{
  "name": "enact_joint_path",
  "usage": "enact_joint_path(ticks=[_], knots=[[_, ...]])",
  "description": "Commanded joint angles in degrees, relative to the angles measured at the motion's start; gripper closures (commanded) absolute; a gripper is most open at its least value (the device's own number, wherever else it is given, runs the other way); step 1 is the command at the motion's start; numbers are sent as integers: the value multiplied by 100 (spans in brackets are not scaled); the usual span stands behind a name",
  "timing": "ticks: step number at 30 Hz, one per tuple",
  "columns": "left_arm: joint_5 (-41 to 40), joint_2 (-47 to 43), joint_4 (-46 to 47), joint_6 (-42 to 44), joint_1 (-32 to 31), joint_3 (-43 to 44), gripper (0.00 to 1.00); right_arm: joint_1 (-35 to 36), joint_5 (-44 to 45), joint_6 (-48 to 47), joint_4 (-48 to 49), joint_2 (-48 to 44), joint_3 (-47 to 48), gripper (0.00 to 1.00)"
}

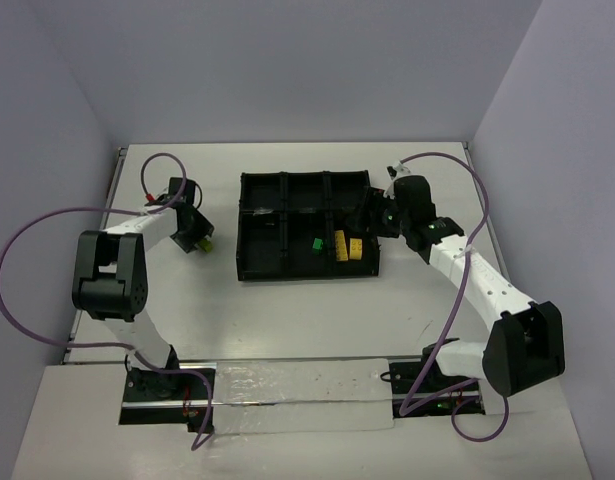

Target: Sort the legos into containers by color

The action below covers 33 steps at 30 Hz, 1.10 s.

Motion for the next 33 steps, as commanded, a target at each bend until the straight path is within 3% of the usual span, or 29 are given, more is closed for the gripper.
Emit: enact_joint_path(ticks=[1,6,10,12,16,21,27,33], knots=[[16,66,251,-23,-19,-1,56,51,-70,35,287,19,-11,20],[-37,-319,88,78,-43,-109,69,43,-106,53,295,11,6,20],[-9,-788,-178,260,-60,-109,93,43,-152,103,311,-15,43,20],[58,-1007,-303,379,-66,-90,99,43,-186,123,318,-35,63,20],[357,-1582,-503,792,-77,-26,100,74,-311,156,285,-84,185,20],[1590,-2474,-260,1594,-176,3,100,169,-529,222,199,-244,485,20],[2632,-3091,255,2244,-838,-14,100,331,-862,553,372,-345,943,20],[3247,-3140,862,2186,-1464,-103,100,973,-670,983,678,-10,1460,19]])
